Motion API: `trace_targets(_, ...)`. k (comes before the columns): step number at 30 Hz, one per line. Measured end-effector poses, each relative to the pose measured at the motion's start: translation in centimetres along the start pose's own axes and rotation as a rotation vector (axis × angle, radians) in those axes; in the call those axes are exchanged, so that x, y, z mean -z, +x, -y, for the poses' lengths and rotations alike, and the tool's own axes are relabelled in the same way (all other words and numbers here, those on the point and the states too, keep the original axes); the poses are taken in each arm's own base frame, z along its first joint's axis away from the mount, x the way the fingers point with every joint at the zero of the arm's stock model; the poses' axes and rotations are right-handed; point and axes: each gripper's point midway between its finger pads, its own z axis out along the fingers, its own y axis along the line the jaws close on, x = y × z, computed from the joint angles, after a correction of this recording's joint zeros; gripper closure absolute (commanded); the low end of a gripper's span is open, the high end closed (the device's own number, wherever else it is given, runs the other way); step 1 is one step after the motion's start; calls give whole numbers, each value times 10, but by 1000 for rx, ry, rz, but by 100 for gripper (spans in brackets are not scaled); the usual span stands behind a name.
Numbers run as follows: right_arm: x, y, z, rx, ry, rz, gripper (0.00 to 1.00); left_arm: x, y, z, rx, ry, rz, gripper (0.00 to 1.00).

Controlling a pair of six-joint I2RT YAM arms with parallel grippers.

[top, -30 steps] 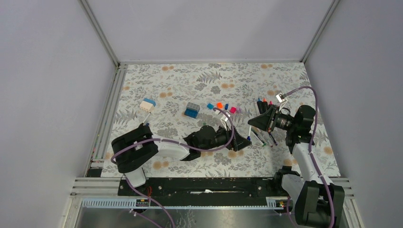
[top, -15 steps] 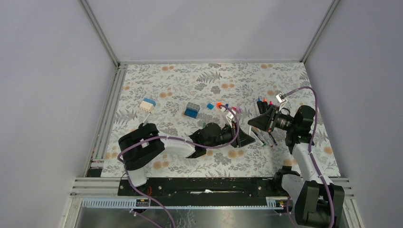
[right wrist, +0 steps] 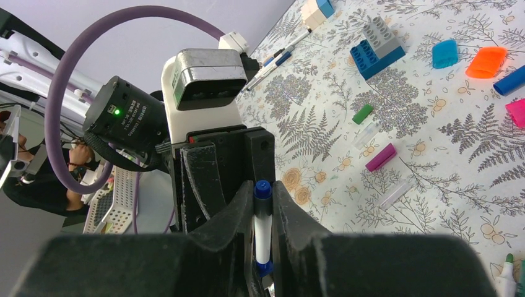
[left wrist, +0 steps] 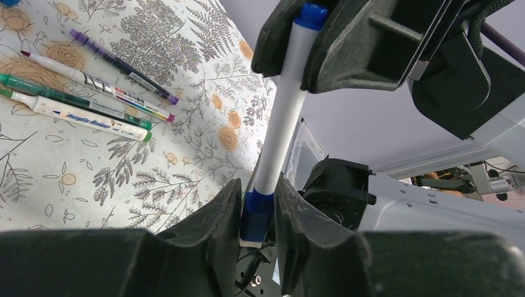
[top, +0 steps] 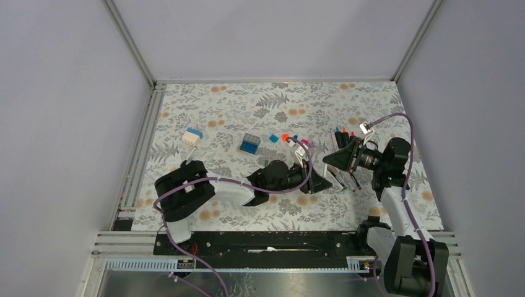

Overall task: Open the pen caps
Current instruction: Open the pen cap from the pen.

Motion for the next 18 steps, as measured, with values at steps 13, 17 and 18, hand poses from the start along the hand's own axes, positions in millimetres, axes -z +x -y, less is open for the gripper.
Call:
trace_targets(13, 1, 3, 4, 16, 19, 0, 23, 9, -1, -4, 7, 15, -28, 100)
trace_targets(17, 6, -1, 2, 96, 24, -13, 1, 30, -4, -21, 32, -17, -61, 100)
trace_targets(18, 8, -5, 1, 134, 26, -14, 0, 36, -4, -26, 40, -31, -78, 100)
